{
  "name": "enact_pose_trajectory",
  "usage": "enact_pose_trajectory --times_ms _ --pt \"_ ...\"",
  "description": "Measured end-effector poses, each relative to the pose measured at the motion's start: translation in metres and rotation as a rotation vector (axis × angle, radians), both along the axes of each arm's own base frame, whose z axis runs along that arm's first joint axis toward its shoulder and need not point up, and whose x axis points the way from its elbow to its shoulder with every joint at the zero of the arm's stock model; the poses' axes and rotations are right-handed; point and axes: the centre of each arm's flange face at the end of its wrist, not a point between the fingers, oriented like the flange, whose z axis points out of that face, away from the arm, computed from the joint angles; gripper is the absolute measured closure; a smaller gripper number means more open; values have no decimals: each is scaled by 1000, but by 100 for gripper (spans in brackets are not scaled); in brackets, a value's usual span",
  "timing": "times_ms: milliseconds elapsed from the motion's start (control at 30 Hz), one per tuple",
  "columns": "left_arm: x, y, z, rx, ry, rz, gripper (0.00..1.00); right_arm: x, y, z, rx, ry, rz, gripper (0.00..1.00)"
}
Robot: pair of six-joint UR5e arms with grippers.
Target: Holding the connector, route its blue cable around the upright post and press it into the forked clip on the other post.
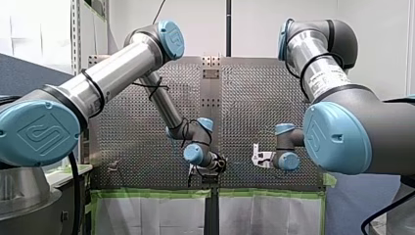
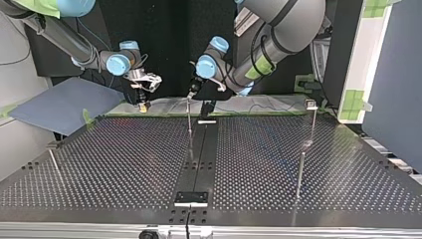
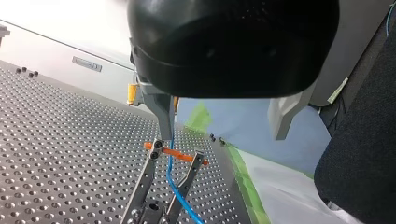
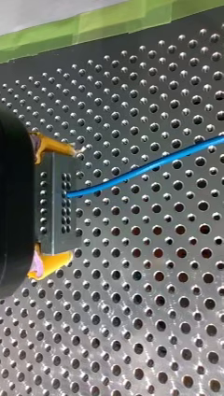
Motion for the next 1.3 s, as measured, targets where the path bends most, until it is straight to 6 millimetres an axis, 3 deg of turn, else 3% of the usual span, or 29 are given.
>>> enact_pose_trajectory --times_ms 667,1300 --pt "-6 7 3 19 -8 29 0 0 1 0 4 -4 2 100" --pt "-39 17 56 -81 -112 145 0 1 2 -1 9 -2 3 100"
